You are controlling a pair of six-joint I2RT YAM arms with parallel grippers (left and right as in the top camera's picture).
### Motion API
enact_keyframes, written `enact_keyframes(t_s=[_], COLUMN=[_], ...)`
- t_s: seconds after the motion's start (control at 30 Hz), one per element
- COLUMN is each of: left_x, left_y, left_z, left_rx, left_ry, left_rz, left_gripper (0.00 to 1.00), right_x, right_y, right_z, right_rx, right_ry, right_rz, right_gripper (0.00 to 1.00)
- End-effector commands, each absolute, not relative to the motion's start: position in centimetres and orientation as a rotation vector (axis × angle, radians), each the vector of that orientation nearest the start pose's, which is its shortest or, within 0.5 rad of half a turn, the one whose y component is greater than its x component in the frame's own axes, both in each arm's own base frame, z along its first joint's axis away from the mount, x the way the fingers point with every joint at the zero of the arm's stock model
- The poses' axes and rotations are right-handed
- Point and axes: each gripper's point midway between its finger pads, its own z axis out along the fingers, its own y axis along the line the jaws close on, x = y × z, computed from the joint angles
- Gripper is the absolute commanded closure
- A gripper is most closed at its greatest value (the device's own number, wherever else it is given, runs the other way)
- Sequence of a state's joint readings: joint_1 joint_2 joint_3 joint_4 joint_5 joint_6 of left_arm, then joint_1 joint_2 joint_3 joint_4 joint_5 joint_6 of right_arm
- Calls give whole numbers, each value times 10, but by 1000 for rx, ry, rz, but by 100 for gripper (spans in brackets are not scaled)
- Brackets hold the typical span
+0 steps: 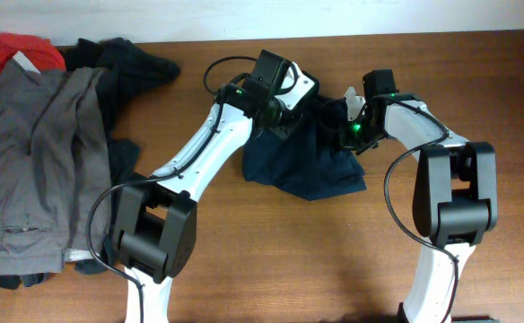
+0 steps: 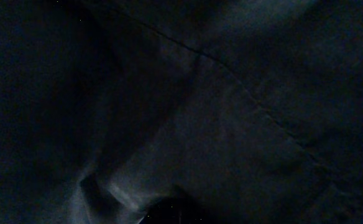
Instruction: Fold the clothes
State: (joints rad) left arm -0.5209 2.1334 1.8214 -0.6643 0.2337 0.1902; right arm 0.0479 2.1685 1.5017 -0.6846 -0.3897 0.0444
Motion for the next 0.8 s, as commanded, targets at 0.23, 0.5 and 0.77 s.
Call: enact_keyframes(t_s=[0.23, 0.5, 0.77], left_x=[468, 465, 474], left_y=[-298, -295, -258], left_z=[173, 232, 234], left_rx=[897, 868, 798], left_ry=[2279, 2165, 2220], left_rz=[-407, -415, -376], left_gripper=[32, 32, 37], right_x=[435, 461, 443], right_y=[97, 91, 58], right_z=[-15, 63, 51], right_rx=[-61, -60, 41], right_ry=[2940, 2856, 3012], right_rz=[708, 738, 454], right_gripper=[96, 96, 95])
